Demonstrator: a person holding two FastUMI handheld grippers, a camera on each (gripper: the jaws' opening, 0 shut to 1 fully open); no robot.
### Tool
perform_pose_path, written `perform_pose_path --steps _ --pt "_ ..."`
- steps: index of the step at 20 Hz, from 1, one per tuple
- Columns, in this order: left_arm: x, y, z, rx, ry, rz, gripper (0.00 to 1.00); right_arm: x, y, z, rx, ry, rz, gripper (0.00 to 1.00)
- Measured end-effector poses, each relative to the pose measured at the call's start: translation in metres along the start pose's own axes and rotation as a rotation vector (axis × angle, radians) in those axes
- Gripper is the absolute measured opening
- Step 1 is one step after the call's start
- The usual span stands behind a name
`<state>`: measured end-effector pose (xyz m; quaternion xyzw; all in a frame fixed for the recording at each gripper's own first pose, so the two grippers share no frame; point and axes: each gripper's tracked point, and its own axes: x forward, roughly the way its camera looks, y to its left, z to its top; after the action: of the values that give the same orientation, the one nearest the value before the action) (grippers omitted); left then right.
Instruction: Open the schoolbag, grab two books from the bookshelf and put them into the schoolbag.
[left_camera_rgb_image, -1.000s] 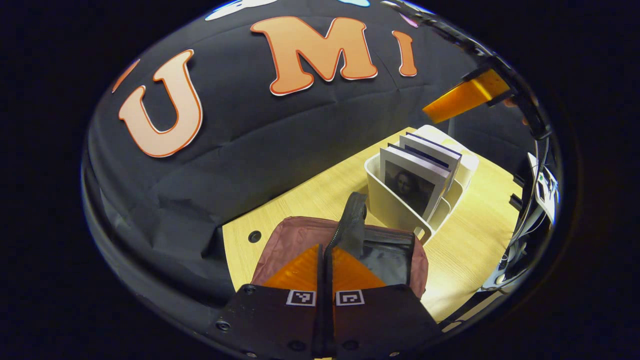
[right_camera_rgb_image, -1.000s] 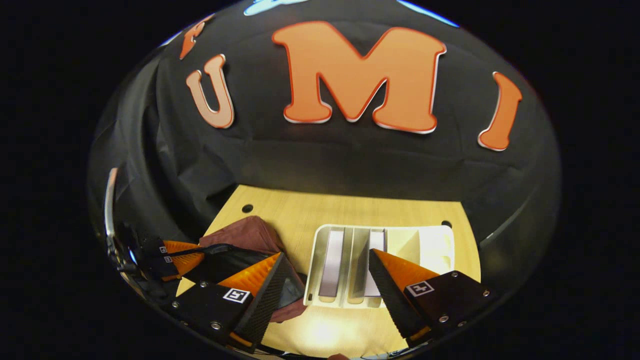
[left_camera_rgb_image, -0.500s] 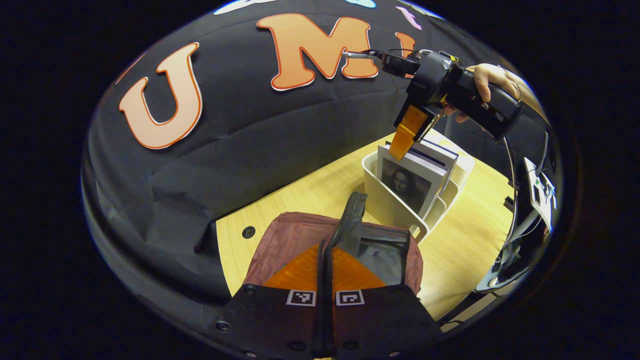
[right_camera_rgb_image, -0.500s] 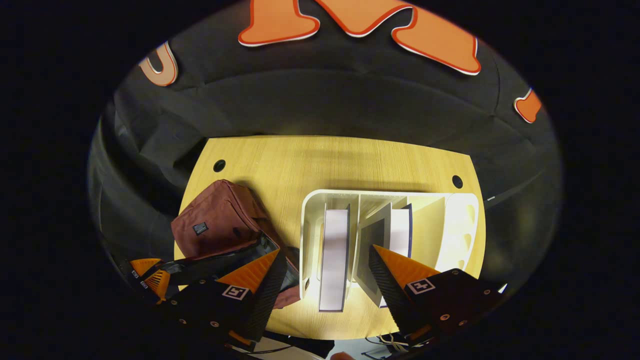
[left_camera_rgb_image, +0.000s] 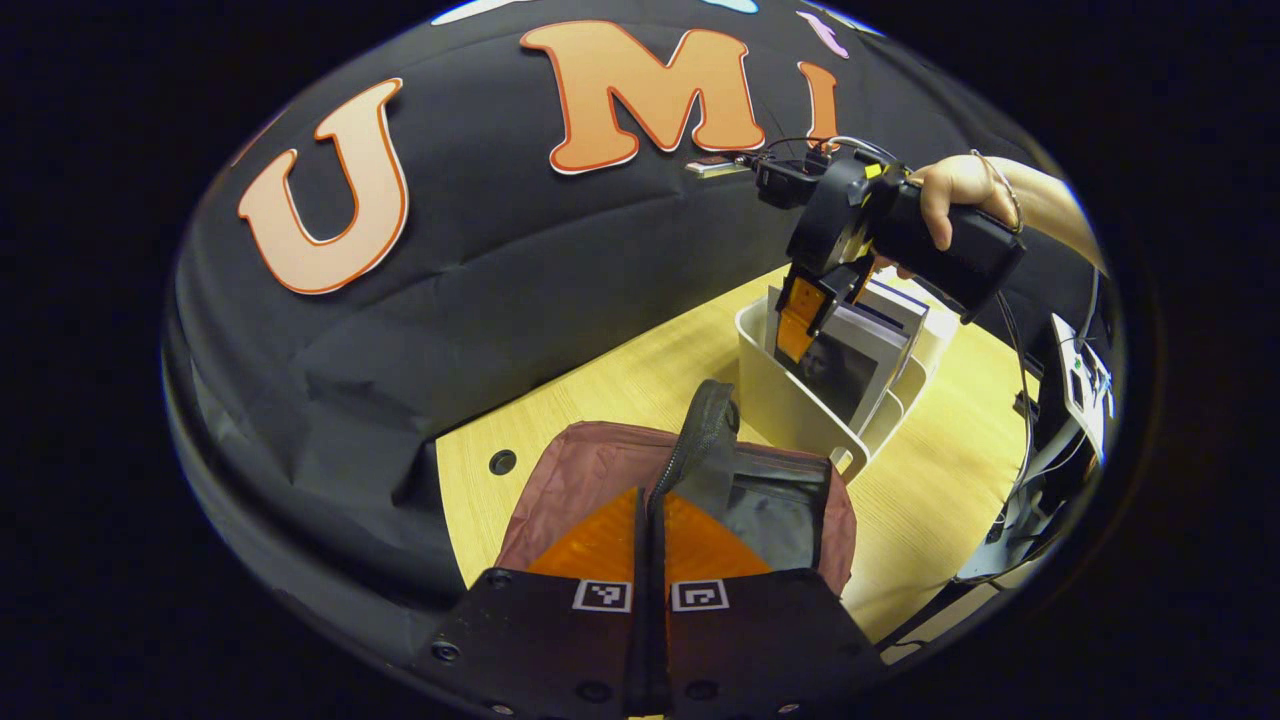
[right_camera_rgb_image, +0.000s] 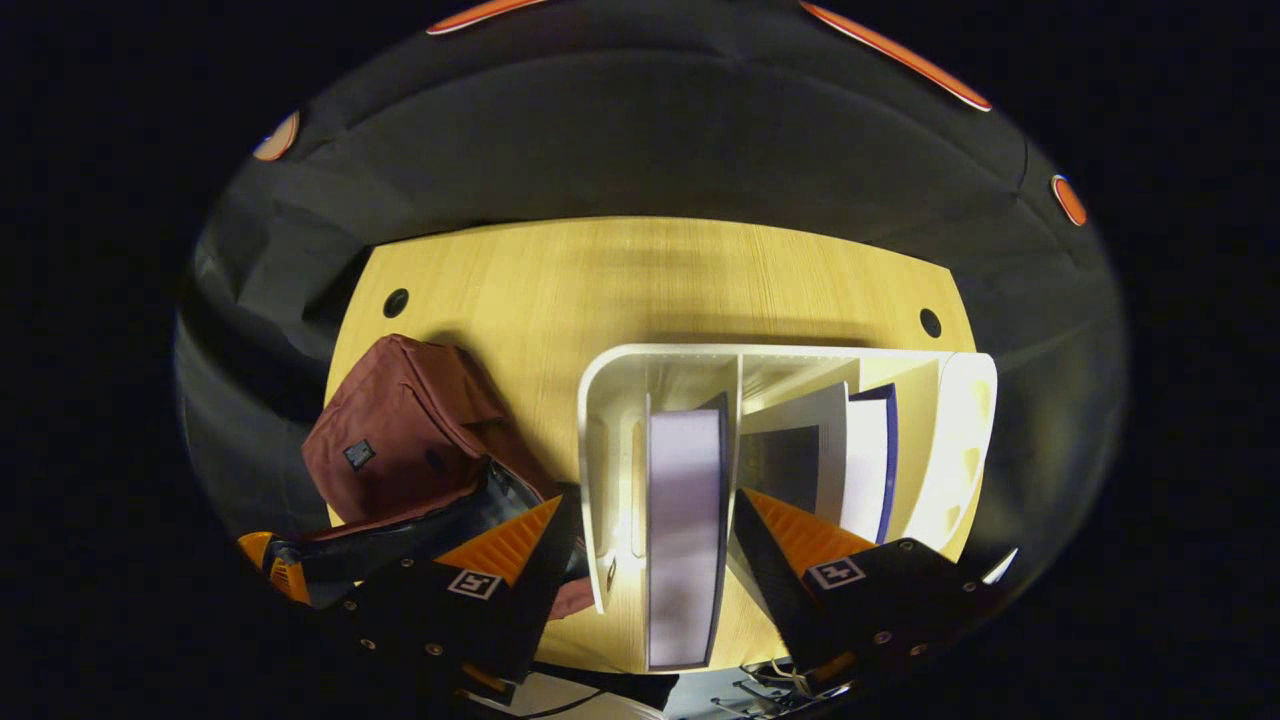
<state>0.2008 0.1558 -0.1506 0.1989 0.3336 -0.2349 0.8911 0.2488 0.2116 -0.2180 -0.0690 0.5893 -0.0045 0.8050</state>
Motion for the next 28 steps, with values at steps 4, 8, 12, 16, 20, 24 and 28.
perform_pose_path --steps 4,8,12,16,20,24,28 --pt "0.0 0.001 -0.001 -0.009 0.001 0.001 0.01 0.008 0.0 -0.003 0.02 0.012 -0.005 0.62" --pt "0.0 0.001 -0.003 -0.017 0.003 -0.002 0.01 0.006 0.0 -0.006 0.034 0.018 -0.017 0.39" --pt "0.004 0.0 -0.008 -0.032 0.015 -0.008 0.01 -0.009 -0.002 -0.005 0.046 -0.011 -0.014 0.37" --pt "0.003 -0.002 -0.008 -0.03 0.015 -0.008 0.01 -0.051 -0.009 0.003 0.068 -0.075 -0.012 0.36" --pt "0.003 -0.003 -0.005 -0.002 0.008 -0.007 0.01 -0.111 -0.011 0.003 0.084 -0.139 0.019 0.36" --pt "0.007 -0.006 -0.007 -0.008 0.008 -0.02 0.01 -0.179 -0.016 0.0 0.066 -0.231 0.027 0.36" --pt "0.007 -0.003 -0.009 0.007 0.013 -0.018 0.01 -0.237 -0.008 -0.023 0.06 -0.311 0.083 0.36"
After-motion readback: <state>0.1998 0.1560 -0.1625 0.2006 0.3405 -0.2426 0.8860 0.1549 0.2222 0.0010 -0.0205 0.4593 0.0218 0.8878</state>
